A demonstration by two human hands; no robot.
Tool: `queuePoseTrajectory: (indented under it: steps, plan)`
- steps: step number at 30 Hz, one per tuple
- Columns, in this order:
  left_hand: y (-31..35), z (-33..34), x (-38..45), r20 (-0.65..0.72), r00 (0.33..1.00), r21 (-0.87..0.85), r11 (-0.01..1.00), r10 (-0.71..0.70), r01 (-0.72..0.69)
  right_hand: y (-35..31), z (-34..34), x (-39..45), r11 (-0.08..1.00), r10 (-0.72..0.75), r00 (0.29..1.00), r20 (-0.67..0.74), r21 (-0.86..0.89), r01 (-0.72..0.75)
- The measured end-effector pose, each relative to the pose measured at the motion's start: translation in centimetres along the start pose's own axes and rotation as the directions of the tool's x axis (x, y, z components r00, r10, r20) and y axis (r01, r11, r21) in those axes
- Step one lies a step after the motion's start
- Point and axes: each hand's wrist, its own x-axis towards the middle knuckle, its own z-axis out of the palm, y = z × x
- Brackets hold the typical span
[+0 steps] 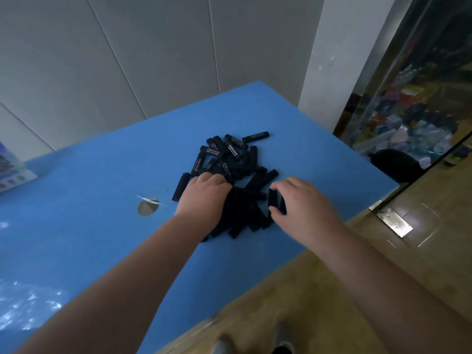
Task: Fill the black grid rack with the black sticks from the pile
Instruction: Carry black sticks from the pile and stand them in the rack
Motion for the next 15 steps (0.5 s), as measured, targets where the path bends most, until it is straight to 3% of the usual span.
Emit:
queuePoseTrajectory:
  steps: [9,15]
  plan:
    - [-0.1,0.1,0.4,-0.074,0.996,0.096,0.994,-0.051,0.058,2.5,0.7,3.0,0.989,-0.131,0.990,0.050,0.069,0.127]
    - [-0.8,-1.0,-0.5,-0.155,0.968,0.100,0.971,-0.199,0.216,2.8,1.2,4.8,0.972,-0.209,0.974,0.082,0.124,0.198]
